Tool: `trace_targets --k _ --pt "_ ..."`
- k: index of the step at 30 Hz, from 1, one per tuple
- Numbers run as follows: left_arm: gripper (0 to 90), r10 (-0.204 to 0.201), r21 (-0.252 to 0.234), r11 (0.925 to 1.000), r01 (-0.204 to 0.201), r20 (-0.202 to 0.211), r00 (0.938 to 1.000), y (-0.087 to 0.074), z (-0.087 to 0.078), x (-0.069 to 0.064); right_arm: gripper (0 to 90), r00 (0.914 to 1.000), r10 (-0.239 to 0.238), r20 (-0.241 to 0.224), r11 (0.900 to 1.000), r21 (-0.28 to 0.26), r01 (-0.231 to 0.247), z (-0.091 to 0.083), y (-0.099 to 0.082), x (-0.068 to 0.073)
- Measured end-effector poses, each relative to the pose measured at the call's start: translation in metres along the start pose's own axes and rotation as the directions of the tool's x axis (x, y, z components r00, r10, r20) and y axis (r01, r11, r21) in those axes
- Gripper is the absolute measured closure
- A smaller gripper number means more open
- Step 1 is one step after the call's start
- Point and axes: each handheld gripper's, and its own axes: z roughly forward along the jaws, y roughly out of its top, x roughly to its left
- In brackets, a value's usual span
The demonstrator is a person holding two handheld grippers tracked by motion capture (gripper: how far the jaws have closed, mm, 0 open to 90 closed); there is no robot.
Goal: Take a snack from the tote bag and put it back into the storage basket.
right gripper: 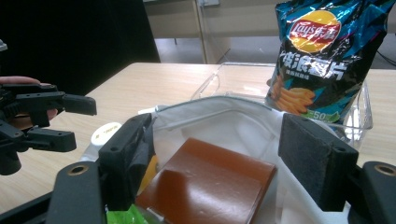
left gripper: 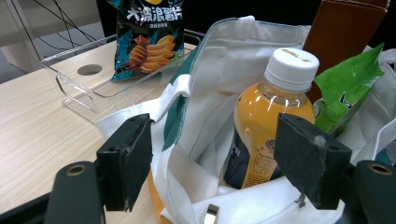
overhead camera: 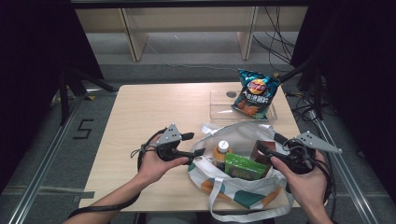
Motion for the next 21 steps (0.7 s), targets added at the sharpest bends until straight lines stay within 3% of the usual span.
trace_targets --k 1,3,4,5,8,9,10,12,14,15,19,21 --pt "27.5 0.001 0.000 1.0000 -0.001 0.000 1.0000 0.000 0.000 0.000 27.1 0.9995 0.031 0.003 0.9995 0.008 -0.031 -0.001 -0.001 0.003" --pt "27.5 0.006 0.000 1.0000 -0.006 0.001 1.0000 0.000 0.000 0.000 26.6 1.0000 0.006 0.005 0.9999 0.009 -0.006 -0.001 -0.002 0.003" --pt "27.5 0.008 0.000 1.0000 -0.008 0.001 1.0000 0.000 0.000 0.000 26.2 0.9994 0.033 0.006 0.9993 0.014 -0.034 -0.001 -0.003 0.005" --pt "27.6 0.003 0.000 1.0000 -0.003 -0.001 1.0000 0.000 0.000 0.000 25.7 1.0000 0.002 0.002 1.0000 0.006 -0.002 -0.001 -0.004 0.004" --pt "27.5 0.008 -0.002 1.0000 -0.008 0.004 1.0000 0.000 0.000 0.000 24.5 0.9996 0.013 0.024 0.9998 0.016 -0.013 -0.002 -0.007 0.007" --pt "27.5 0.010 -0.001 1.0000 -0.010 0.005 0.9999 0.000 0.000 0.000 24.4 0.9998 -0.014 0.016 0.9999 0.005 0.014 0.000 -0.008 0.005" --pt "27.5 0.011 -0.001 0.9999 -0.011 0.005 0.9999 0.000 0.000 0.000 24.4 0.9994 0.027 0.023 0.9994 0.023 -0.028 -0.002 -0.008 0.008" --pt "27.5 0.003 0.002 1.0000 -0.003 0.001 1.0000 0.000 0.000 0.000 24.0 0.9996 -0.003 0.026 0.9998 0.019 0.002 -0.001 -0.009 0.007" --pt "27.5 0.003 0.003 1.0000 -0.003 0.001 1.0000 0.000 0.000 0.000 23.3 0.9994 0.002 0.034 0.9998 0.021 -0.002 -0.001 -0.009 0.008" --pt "27.5 0.003 0.003 1.0000 -0.003 0.001 1.0000 0.000 0.000 0.000 23.1 0.9991 0.026 0.035 0.9992 0.028 -0.027 -0.002 -0.010 0.010" --pt "27.5 0.004 0.003 1.0000 -0.004 0.001 1.0000 0.000 0.000 0.000 22.3 0.9987 -0.013 0.050 0.9996 0.025 0.012 -0.001 -0.012 0.010" --pt "27.5 0.004 0.003 1.0000 -0.004 0.000 1.0000 0.000 0.000 0.000 21.6 0.9990 -0.006 0.045 0.9995 0.030 0.005 0.001 -0.013 0.011"
